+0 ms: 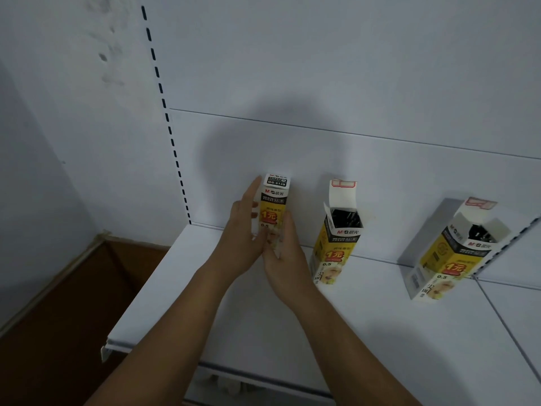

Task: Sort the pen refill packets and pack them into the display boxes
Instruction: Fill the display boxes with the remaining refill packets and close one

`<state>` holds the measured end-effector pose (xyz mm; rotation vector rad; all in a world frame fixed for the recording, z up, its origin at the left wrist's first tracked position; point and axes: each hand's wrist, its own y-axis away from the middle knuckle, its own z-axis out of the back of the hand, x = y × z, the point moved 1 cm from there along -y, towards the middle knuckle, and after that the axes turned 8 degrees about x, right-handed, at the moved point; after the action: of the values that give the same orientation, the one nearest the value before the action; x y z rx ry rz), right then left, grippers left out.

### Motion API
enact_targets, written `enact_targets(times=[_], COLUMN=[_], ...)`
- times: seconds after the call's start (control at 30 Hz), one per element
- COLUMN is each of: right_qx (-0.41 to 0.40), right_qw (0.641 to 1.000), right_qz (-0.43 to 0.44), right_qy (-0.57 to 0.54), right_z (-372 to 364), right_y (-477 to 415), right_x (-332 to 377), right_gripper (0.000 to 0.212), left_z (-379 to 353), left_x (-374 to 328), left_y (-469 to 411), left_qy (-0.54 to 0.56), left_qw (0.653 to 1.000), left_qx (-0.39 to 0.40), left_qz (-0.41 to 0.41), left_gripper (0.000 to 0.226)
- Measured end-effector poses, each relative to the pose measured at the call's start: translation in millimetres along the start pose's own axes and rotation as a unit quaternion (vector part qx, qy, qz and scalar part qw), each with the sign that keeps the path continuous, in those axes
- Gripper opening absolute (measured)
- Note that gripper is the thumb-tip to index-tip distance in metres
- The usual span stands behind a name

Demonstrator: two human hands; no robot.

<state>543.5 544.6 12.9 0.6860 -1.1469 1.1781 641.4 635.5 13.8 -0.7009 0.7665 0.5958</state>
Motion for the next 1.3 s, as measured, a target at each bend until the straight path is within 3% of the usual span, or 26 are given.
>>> enact_targets(times=[0.2, 0.5, 0.63, 0.8, 0.9, 1.07, 1.3], right_qx=[0.015, -0.043, -0.081, -0.069, -0.047, -0.049, -0.063], right_qw=[0.995, 0.937, 0.927, 0.945, 0.959, 0.968, 0.97], right_qz=[0.033, 0.048, 0.043, 0.014, 0.021, 0.056, 0.127], right_qy=[0.094, 0.343, 0.365, 0.319, 0.277, 0.24, 0.199], right_z=[27.4, 99.1, 126.0, 144.5, 143.8, 145.0, 149.7], right_y=[66.8, 127.7, 124.5, 97.9, 81.7, 64.5, 66.7], right_x=[8.0, -10.5, -23.2, -29.4, -26.3, -9.5, -3.9], right_gripper=[0.08, 0.056, 0.057, 0.065, 0.071, 0.064, 0.055], left_z=[11.4, -26.9, -49.1, -72.9, -79.6, -82.7, -79.0], left_x=[-28.5, -68.9, -74.3, -72.0, -74.9, -89.8, -101.2], left_y=[35.1, 56.9, 57.7, 44.7, 32.8, 16.6, 30.9], left_qy=[-0.081, -0.197, -0.236, -0.091, 0.018, 0.059, 0.087], left_qw=[0.993, 0.976, 0.969, 0.992, 0.995, 0.996, 0.991], left_qx=[-0.083, -0.041, 0.007, 0.087, 0.095, 0.069, 0.093], left_qz=[-0.001, -0.086, -0.075, -0.001, 0.014, 0.002, -0.03], left_gripper=[0.076, 0.062, 0.065, 0.077, 0.076, 0.043, 0.059])
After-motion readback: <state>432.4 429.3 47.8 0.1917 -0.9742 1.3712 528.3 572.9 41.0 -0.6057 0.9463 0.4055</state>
